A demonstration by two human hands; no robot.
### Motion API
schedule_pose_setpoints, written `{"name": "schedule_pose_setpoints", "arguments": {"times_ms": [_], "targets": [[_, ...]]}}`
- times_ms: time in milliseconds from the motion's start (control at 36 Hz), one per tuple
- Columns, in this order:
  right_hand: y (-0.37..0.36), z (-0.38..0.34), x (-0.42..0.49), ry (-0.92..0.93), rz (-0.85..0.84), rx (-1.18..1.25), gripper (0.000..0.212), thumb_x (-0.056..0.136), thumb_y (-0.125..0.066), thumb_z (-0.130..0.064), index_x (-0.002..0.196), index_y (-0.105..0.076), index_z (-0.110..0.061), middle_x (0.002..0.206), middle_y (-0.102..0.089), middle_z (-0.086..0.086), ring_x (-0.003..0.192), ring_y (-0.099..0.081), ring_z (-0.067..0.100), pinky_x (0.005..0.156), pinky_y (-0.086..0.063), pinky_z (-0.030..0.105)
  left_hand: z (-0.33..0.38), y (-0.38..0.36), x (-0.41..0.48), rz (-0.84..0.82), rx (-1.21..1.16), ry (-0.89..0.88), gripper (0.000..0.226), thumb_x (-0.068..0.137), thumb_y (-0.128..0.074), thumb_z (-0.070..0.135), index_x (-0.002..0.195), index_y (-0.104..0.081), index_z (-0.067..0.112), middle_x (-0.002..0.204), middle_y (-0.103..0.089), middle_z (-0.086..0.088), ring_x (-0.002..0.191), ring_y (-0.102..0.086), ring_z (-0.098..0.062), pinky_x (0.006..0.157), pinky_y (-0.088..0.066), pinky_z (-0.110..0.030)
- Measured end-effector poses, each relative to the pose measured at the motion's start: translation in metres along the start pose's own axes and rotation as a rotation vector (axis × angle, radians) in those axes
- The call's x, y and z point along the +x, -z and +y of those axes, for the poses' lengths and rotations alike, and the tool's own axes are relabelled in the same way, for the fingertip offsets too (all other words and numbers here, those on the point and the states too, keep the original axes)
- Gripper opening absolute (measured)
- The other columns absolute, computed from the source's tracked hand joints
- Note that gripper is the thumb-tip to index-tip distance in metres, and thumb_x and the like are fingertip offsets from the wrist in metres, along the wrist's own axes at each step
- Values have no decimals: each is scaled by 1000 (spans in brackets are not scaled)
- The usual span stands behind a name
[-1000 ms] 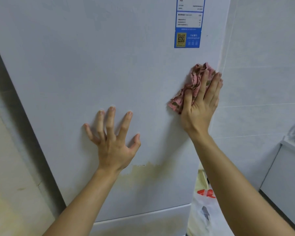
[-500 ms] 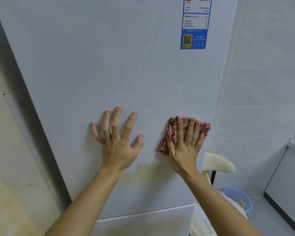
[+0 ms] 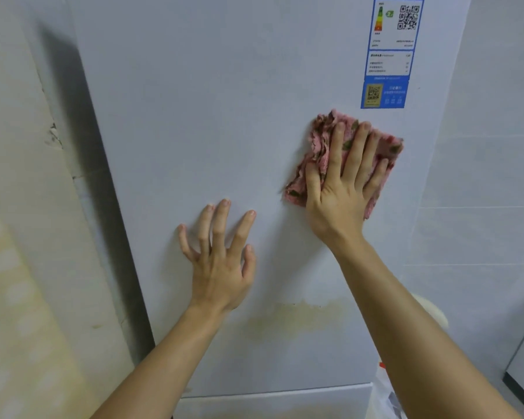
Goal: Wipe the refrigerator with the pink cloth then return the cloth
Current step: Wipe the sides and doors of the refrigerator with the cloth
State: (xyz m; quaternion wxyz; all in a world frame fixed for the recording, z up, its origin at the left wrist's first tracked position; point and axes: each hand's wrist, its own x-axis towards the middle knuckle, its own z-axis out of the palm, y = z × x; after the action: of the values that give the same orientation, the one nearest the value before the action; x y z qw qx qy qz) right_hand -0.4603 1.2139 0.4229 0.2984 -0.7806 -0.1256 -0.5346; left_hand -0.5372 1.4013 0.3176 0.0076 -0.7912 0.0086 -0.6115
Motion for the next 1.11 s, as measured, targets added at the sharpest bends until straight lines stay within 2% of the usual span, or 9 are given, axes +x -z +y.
{"name": "schedule_pose_setpoints", "arguments": {"times_ms": [111,250,389,528,639,833,944,1028,1111], "targets": [[-19,5,-60,97,-46,-23,71,109,-33,-50,168,2,-32,177,3,7,163,9,24,130,7,55,-12,5,-1,-11,5,-2,60,96,-60,25,155,-51,29,168,-33,-12,157,-28,-34,119,-17,-73],[-42,25,-148,265,-105,-117,75,106,-40,-50,169,-5,-31,177,4,7,164,2,28,131,-1,57,-21,10,-3,-32,-12,11,60,97,-58,27,156,-49,28,169,-31,-13,158,-25,-34,121,-16,-70],[-37,24,-136,315,-104,-132,71,106,-39,-52,168,-9,-35,177,6,3,164,2,25,131,4,52,-35,13,-5,-39,-8,11,60,98,-57,27,157,-47,29,169,-31,-13,158,-25,-33,121,-16,-72],[-34,-1,-89,312,-28,-131,63,110,-33,-52,168,-12,-37,177,3,-1,164,1,20,131,2,50,-41,13,-3,-37,4,-7,59,98,-57,28,156,-47,30,169,-31,-12,158,-24,-33,119,-18,-72],[-31,-35,-42,264,55,-132,60,111,-38,-53,166,-21,-35,175,-11,4,163,-2,20,131,-4,53,-44,13,1,-11,1,6,57,98,-57,26,154,-52,29,167,-33,-12,157,-27,-33,119,-19,-71],[-21,-105,23,145,81,-46,62,109,-35,-56,166,-24,-34,176,-14,4,163,-9,25,131,2,52,-59,16,10,32,32,-15,57,98,-61,21,153,-48,26,165,-36,-15,155,-29,-34,120,-21,-69],[-26,-108,15,149,136,-74,59,110,-34,-53,165,-29,-31,174,-21,6,162,-15,25,131,-2,52,-69,17,12,49,39,-1,54,97,-60,21,151,-55,21,165,-36,-16,155,-29,-35,120,-20,-68],[-38,-101,-21,192,139,-72,58,110,-39,-50,164,-33,-29,173,-24,8,162,-17,27,131,-7,53,-70,18,10,47,20,-10,56,97,-62,20,152,-53,21,166,-35,-17,156,-28,-35,120,-20,-68],[-53,-85,-91,253,27,-48,60,110,-36,-49,166,-25,-29,175,-10,7,163,-5,24,131,-3,54,-69,18,8,47,-2,4,56,96,-59,19,152,-52,19,166,-34,-18,156,-27,-36,120,-21,-69]]}}
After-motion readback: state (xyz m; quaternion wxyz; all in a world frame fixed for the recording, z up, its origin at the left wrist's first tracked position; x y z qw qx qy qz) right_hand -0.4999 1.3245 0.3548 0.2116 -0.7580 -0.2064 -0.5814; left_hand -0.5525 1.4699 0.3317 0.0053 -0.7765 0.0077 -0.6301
